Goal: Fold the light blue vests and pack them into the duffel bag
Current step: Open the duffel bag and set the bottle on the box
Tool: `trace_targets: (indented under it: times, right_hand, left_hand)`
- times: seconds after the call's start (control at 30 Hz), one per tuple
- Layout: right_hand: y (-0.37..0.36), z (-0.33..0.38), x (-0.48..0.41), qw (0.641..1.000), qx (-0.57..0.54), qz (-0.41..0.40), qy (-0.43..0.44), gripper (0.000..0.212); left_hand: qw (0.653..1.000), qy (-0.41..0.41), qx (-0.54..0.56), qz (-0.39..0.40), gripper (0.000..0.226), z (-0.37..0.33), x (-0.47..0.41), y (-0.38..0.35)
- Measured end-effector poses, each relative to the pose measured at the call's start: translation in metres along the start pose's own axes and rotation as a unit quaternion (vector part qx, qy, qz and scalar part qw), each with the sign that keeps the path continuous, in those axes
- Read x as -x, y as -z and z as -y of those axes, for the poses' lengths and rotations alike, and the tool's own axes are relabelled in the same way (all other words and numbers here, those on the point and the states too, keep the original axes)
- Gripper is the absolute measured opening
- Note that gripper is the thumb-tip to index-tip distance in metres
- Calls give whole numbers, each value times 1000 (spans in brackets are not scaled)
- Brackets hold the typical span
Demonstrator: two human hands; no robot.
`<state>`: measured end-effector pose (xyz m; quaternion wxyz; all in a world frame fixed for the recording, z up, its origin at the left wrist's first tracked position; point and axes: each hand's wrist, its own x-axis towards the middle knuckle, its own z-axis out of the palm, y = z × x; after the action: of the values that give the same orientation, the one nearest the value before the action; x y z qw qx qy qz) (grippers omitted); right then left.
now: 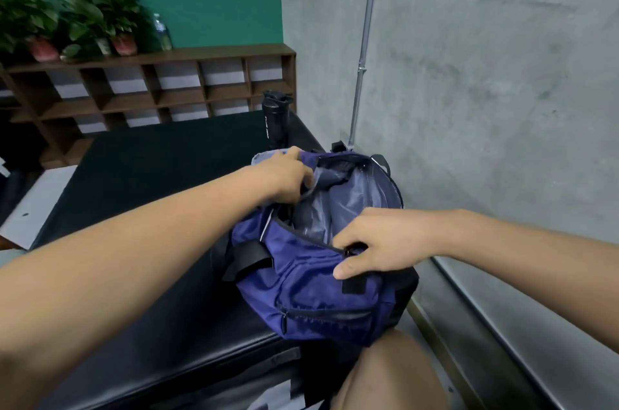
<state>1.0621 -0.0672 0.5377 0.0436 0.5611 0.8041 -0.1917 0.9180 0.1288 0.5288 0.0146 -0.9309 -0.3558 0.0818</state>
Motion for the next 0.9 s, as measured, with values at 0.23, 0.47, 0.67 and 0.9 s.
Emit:
trace_targets:
  times: [0.23,0.47,0.67,0.9]
  right_hand:
    - [16,-19,1,997,34,-1,-62,50]
    - [12,-18,-8,994,52,30,-91,59]
    - [21,-13,-10,992,45,-9,-117,70]
    - [59,15,-27,979,-4,-162,-121,45]
  left_hand:
    - [990,117,35,-76,41,42,-20,2]
    - [985,152,20,-72,46,42,-5,-6]
    - [982,95,134,-96,48,49,25,5]
    - [950,116,242,-161,43,73,102,5]
